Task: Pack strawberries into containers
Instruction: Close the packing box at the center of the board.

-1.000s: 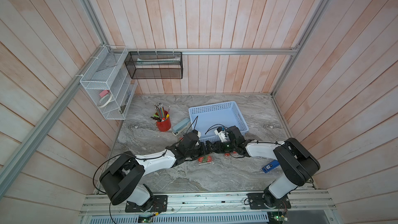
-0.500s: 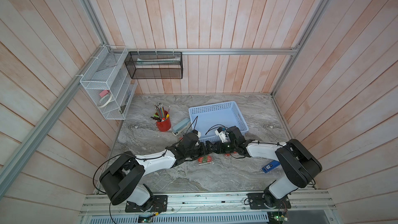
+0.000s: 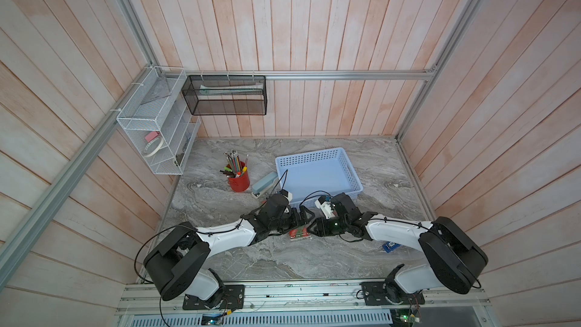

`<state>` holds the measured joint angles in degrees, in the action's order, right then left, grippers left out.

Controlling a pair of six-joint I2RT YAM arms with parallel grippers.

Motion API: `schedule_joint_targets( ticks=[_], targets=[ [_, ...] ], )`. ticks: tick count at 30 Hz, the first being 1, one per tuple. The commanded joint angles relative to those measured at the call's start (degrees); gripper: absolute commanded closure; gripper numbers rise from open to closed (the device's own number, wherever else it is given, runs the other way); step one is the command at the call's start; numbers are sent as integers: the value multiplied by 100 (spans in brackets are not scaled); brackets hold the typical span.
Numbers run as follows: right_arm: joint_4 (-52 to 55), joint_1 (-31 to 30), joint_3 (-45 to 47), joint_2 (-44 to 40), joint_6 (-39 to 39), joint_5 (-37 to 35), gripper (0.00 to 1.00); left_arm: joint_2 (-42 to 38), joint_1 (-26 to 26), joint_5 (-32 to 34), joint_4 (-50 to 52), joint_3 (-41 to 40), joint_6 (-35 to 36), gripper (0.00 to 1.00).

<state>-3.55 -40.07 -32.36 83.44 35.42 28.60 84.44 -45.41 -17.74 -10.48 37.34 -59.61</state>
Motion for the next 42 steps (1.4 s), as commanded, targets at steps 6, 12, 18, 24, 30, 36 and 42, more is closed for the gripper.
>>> schedule_joint_targets(
  ticks=[6, 12, 18, 24, 30, 36, 42],
  targets=[
    [-467, -128, 168, 111, 401, 206, 57, -9, 41, 69, 213, -178, 45, 0],
    [-566, -132, 286, 52, 526, 215, 61, -6, 58, 60, 197, -205, 47, 0],
    [-523, -133, 371, 40, 536, 213, 62, 0, 73, 54, 193, -219, 44, 0],
    [-524, -138, 435, -6, 545, 178, 62, 4, 71, 46, 174, -227, 29, 0],
    [-563, -132, 443, -8, 547, 174, 67, 26, 76, 49, 159, -227, 20, 0],
    [-731, -131, 527, 101, 611, 234, 72, 21, 76, 50, 147, -241, 3, 0],
    [-781, -132, 555, 130, 633, 252, 72, 28, 76, 48, 150, -240, 5, 0]
  ],
)
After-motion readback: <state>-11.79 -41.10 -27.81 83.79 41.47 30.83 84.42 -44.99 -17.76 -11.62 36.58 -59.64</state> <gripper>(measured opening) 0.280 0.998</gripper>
